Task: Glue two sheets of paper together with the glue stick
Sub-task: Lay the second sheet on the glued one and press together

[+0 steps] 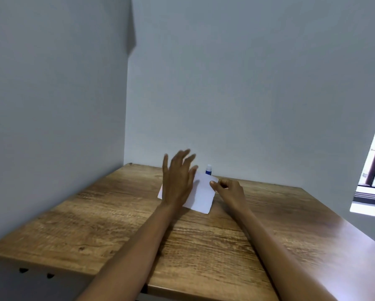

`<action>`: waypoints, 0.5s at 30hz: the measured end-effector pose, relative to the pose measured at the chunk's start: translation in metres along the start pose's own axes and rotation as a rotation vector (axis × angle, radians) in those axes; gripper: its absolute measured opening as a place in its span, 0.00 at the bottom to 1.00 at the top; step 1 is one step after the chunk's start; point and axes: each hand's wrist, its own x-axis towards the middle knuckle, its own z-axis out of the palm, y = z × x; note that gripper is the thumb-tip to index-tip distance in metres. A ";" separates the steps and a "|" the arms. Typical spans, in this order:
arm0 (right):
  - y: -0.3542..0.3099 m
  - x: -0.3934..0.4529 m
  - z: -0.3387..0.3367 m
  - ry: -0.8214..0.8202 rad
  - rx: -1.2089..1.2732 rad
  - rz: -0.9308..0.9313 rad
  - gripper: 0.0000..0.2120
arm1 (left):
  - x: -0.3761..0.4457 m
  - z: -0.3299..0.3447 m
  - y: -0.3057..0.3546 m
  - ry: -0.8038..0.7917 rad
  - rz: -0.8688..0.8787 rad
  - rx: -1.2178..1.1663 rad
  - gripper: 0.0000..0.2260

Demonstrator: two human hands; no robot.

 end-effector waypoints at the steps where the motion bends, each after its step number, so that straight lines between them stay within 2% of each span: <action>1: 0.000 0.000 0.001 0.004 -0.024 -0.034 0.15 | -0.001 0.003 0.002 -0.049 0.039 0.011 0.16; 5: -0.004 -0.001 0.006 0.006 -0.141 -0.215 0.10 | -0.004 0.011 0.005 -0.172 0.095 -0.048 0.12; 8: -0.008 0.000 0.009 0.024 -0.214 -0.294 0.08 | -0.003 0.010 0.004 -0.209 0.066 -0.102 0.09; 13: -0.011 0.000 0.012 0.028 -0.244 -0.314 0.08 | 0.000 0.009 0.003 -0.176 -0.012 -0.203 0.07; 15: -0.011 0.001 0.012 0.003 -0.226 -0.282 0.07 | 0.004 0.005 0.001 -0.087 -0.095 -0.248 0.07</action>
